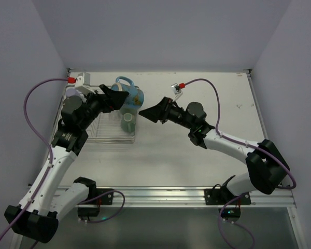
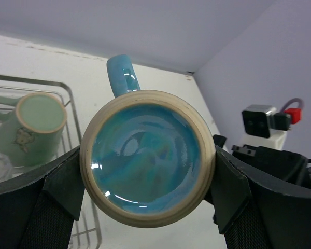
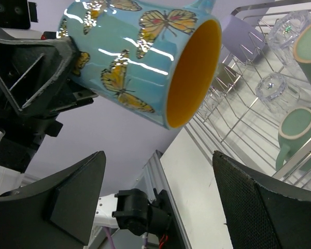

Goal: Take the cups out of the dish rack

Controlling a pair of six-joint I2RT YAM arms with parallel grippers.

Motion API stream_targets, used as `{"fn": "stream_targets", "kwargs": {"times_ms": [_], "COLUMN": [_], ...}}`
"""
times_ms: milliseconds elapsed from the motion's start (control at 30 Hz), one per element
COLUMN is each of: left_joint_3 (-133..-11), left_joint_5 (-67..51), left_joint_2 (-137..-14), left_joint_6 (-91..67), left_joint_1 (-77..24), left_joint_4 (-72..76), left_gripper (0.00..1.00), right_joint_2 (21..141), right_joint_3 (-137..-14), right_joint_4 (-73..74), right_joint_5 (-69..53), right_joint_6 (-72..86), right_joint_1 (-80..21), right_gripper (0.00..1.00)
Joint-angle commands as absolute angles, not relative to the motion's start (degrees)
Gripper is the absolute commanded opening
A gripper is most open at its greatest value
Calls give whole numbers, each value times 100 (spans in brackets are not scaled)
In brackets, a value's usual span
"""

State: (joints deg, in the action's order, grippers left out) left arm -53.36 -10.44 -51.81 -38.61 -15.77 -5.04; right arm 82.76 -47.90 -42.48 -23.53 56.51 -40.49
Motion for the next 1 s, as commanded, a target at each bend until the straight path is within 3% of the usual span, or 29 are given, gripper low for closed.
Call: {"fn": "stream_targets", "kwargs": {"times_ms": [0,500,667,967], "left_joint_3": [-5643,-5449,-5213,-4615], "left_joint_5": [-1713,-2610,-2935,-3322], "left_joint_2": [-4966,-5045,-5115,-5203], "left_joint_6": [-4578,-5238,-5501,-6302], "left_joint_1": [-1538,-1538,-1538,-1556], "left_joint_4": [940,993,1291,2408], "left_gripper": [7,3,4,5], "right_joint_2": [8077,7594,7602,8059], "right_joint_3": [-4781,-4728,-4781,-4781], "right_joint_4": [-4763,-4974,-5360,-7144], "right_joint_5": [-2478,-2698,-3005,-3304], "right_joint_6": [5652,4887,4921,5993], "right_joint_1": [-4078,-4017,-3964,-3964], "right_gripper": [86,82,75,52]}}
